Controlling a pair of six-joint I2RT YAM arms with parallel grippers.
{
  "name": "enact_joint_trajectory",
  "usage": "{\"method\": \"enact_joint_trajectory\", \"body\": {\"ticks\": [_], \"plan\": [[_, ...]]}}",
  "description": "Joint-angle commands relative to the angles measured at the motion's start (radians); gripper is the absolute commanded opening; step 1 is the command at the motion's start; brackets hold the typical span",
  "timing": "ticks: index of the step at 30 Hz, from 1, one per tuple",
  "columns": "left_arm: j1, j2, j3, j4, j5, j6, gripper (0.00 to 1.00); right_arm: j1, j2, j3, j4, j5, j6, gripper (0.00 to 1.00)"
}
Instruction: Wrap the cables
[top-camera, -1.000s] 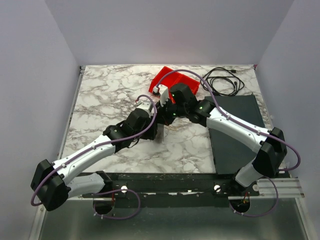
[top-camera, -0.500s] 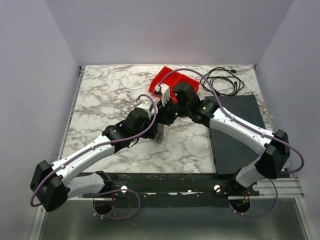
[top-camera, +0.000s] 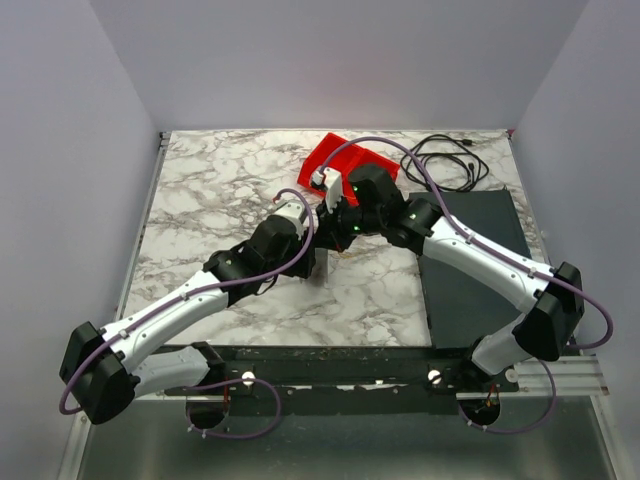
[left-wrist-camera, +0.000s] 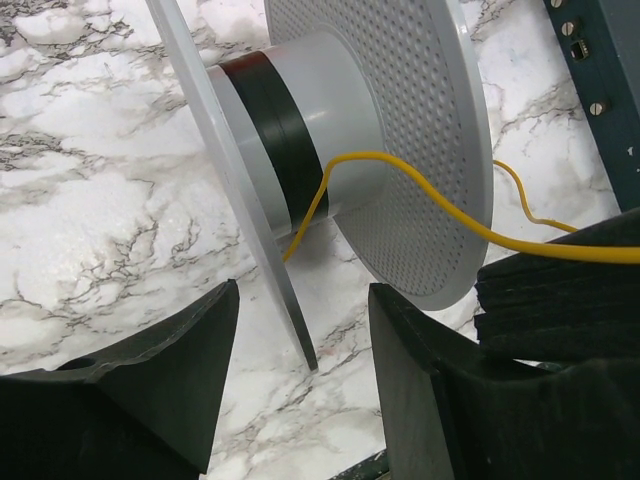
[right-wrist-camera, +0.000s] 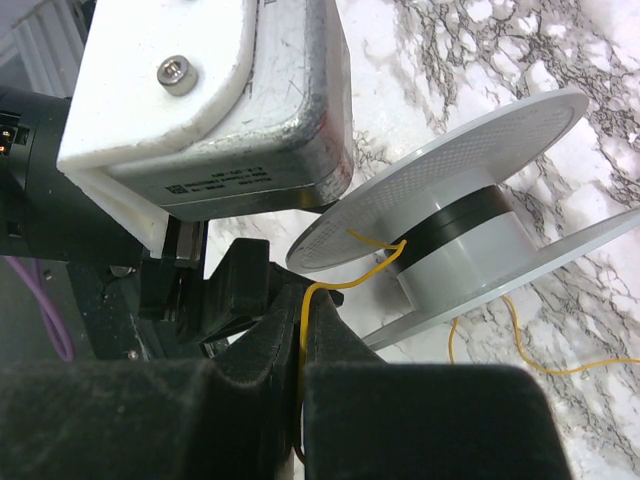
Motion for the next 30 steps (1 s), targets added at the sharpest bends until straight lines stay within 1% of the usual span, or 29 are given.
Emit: {"method": "enact_joint_trajectory", "body": {"ticks": [1, 9, 15, 20, 27, 30], "plan": [[0.001, 0.000, 0.032, 0.018, -0.043, 0.017, 0.57, 0.006, -0.003, 0.015, -0.016, -0.044, -0.014, 0.01], [0.000, 0.041, 0.052, 0.022, -0.111, 0.007, 0.51, 0.006, 0.016, 0.036, -0.006, -0.054, -0.012, 0.01], [0.000, 0.048, 0.021, 0.070, -0.156, -0.012, 0.47, 0.006, 0.022, 0.032, 0.002, -0.060, -0.009, 0.01], [-0.001, 0.048, -0.011, 0.144, -0.142, -0.025, 0.47, 0.006, 0.022, 0.025, 0.009, -0.062, -0.006, 0.01], [-0.003, 0.089, -0.013, 0.169, -0.139, -0.027, 0.46, 0.006, 0.027, 0.026, 0.012, -0.066, -0.002, 0.01], [-0.004, 0.094, -0.014, 0.172, -0.148, -0.036, 0.41, 0.006, 0.030, 0.027, 0.014, -0.067, -0.001, 0.01]]}}
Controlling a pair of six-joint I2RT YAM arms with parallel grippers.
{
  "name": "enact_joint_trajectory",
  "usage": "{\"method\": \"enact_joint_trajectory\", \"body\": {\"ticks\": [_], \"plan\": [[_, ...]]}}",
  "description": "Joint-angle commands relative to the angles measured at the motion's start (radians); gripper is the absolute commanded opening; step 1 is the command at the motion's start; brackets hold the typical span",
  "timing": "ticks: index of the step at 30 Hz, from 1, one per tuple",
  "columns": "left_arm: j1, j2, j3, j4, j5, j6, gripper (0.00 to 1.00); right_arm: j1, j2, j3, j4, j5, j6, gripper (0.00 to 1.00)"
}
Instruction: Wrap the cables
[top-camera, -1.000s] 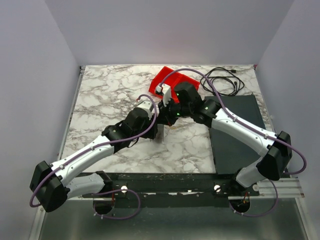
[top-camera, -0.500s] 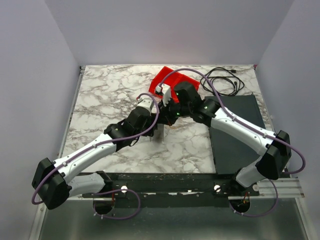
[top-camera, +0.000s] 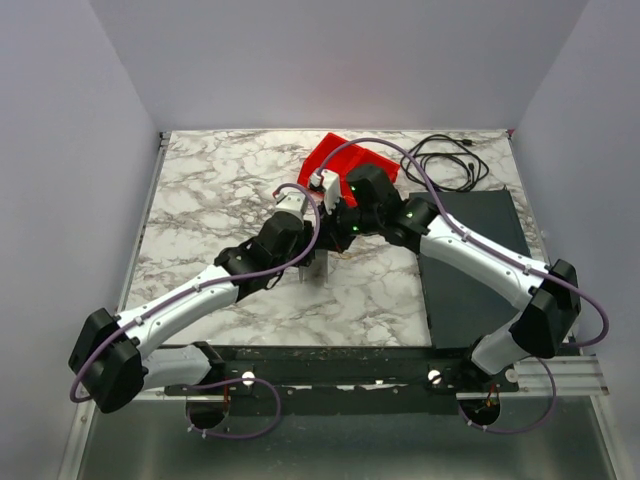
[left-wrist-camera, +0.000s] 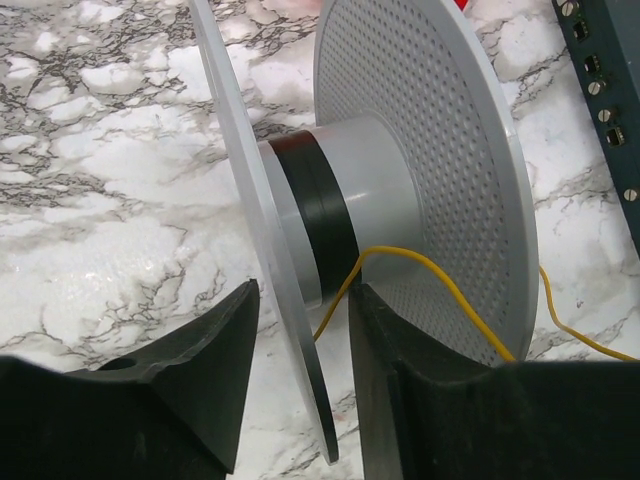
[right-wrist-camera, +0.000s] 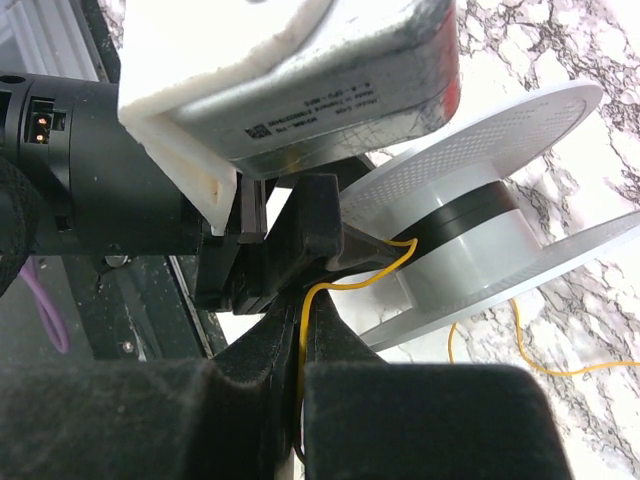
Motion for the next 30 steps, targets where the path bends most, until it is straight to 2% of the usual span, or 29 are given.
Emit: {"method": "enact_joint_trajectory", "body": {"ticks": [1, 11, 19, 23, 30], "plan": [[-0.005, 0.021, -0.013, 0.048, -0.028, -0.022, 0.40, 0.013, 0.011, 0.025, 0.021, -0.042, 0.010, 0.01], [-0.006, 0.039, -0.008, 0.033, -0.041, -0.035, 0.21, 0.014, 0.016, 0.022, 0.027, -0.040, 0.014, 0.01], [-0.005, 0.038, -0.007, 0.023, -0.059, -0.041, 0.00, 0.013, 0.025, 0.013, 0.032, -0.016, 0.015, 0.01], [-0.005, 0.036, -0.006, 0.020, -0.063, -0.038, 0.00, 0.013, 0.018, -0.002, 0.040, 0.033, 0.019, 0.01], [-0.014, -0.018, -0.003, 0.012, -0.066, 0.009, 0.00, 0.013, 0.013, 0.001, 0.044, 0.254, 0.043, 0.01]]}}
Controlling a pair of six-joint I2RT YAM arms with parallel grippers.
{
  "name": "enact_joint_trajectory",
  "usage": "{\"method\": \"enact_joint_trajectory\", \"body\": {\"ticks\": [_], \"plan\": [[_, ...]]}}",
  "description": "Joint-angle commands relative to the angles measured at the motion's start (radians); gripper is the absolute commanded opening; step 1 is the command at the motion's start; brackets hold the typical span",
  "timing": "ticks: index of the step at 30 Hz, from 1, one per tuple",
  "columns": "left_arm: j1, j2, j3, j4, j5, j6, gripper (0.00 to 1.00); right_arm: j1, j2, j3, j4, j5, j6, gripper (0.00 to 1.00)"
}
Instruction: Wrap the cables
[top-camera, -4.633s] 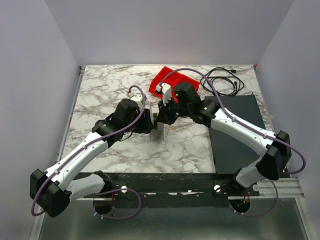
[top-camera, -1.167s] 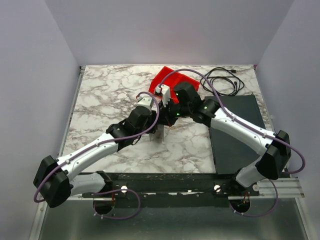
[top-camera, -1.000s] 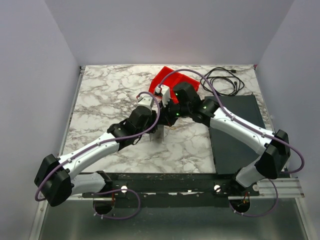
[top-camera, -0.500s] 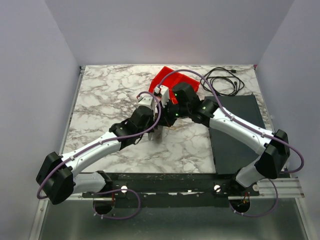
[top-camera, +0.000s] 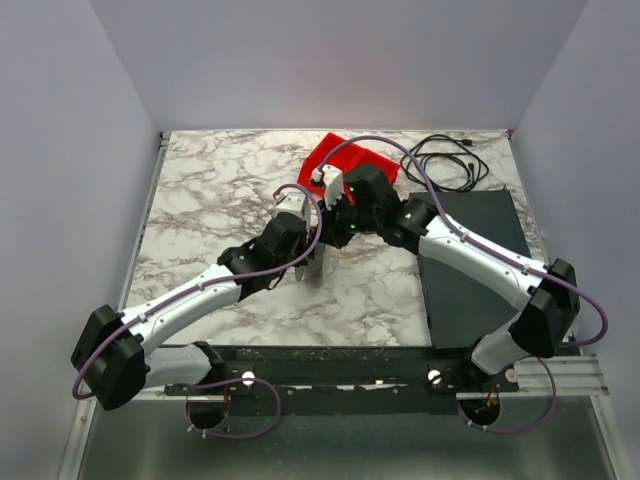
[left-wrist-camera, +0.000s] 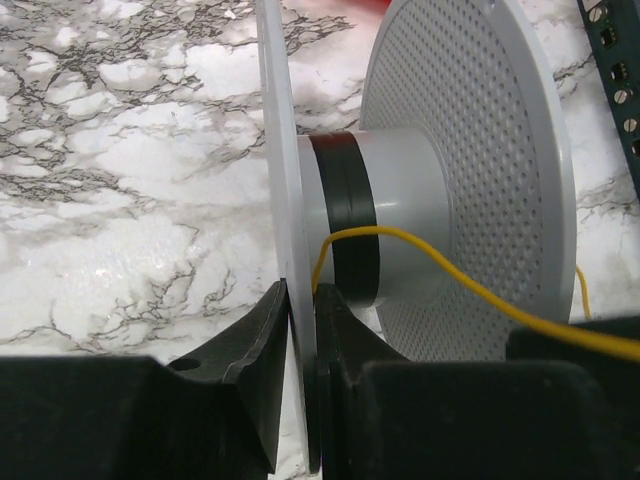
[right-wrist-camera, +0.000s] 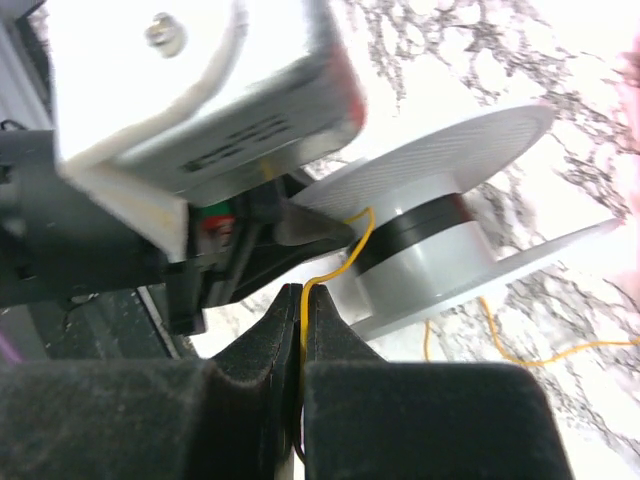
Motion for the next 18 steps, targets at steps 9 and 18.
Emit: {"method": "enact_joint_trajectory", "body": {"ticks": [9, 18], "plan": [[-0.013, -0.078, -0.024, -0.013, -0.003, 0.070, 0.00, 0.005, 0.032, 0.021, 0.040, 0.253, 0.045, 0.01], [-0.030, -0.119, -0.028, -0.022, -0.025, 0.096, 0.00, 0.005, 0.080, 0.035, 0.071, 0.451, 0.048, 0.16]]}}
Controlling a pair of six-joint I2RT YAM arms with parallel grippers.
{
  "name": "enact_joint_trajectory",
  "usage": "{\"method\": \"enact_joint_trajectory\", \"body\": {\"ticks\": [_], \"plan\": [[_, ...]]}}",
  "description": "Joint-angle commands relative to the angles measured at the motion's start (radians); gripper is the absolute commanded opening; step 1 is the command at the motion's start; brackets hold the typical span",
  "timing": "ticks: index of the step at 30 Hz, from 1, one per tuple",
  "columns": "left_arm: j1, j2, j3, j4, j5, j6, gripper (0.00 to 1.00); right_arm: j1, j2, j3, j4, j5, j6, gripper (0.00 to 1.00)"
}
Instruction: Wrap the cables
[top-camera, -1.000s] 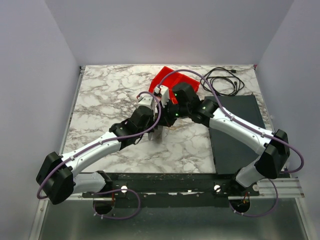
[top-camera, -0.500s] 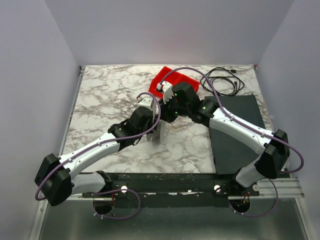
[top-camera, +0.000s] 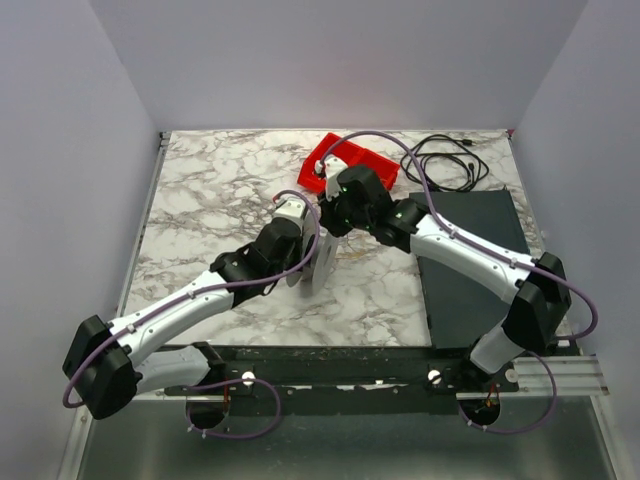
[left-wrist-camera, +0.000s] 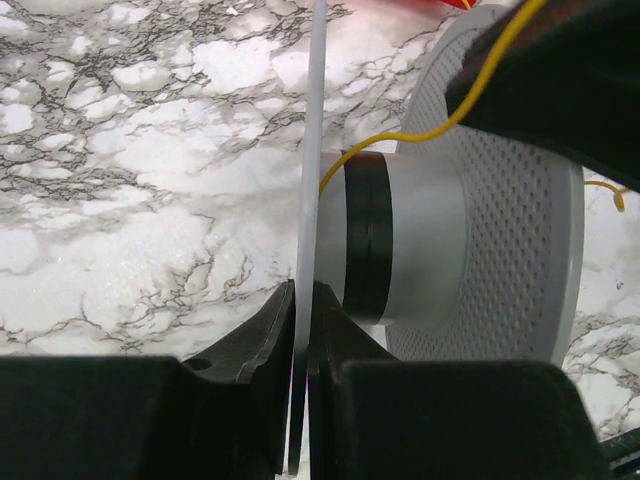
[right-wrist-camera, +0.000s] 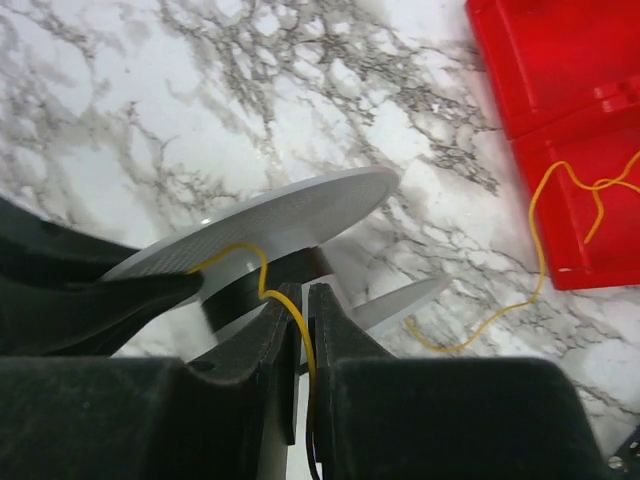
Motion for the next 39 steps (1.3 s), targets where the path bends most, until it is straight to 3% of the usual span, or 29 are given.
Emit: {"method": "enact_joint_trajectory", "body": {"ticks": [1, 10, 14, 25, 29, 39], "plan": [[-0.019, -0.059, 0.002, 0.007, -0.025, 0.027, 0.00, 0.005, 0.045, 0.043, 0.028, 0.171, -0.005, 0.21], [-0.021, -0.149, 0.027, -0.058, -0.031, 0.022, 0.00, -0.037, 0.029, 0.035, 0.109, 0.109, 0.000, 0.60], [-0.021, -0.165, 0.062, -0.103, -0.024, 0.013, 0.00, -0.070, 0.011, 0.012, 0.146, 0.011, 0.011, 0.70], [-0.021, -0.213, 0.144, -0.181, -0.038, -0.009, 0.00, -0.230, -0.070, -0.140, 0.328, -0.343, 0.117, 0.87], [-0.021, -0.217, 0.182, -0.217, -0.059, -0.017, 0.00, -0.321, -0.081, -0.206, 0.485, -0.492, 0.225, 0.90], [-0.019, -0.214, 0.336, -0.344, -0.135, -0.048, 0.00, -0.442, -0.116, -0.381, 0.794, -0.476, 0.481, 0.96]]}}
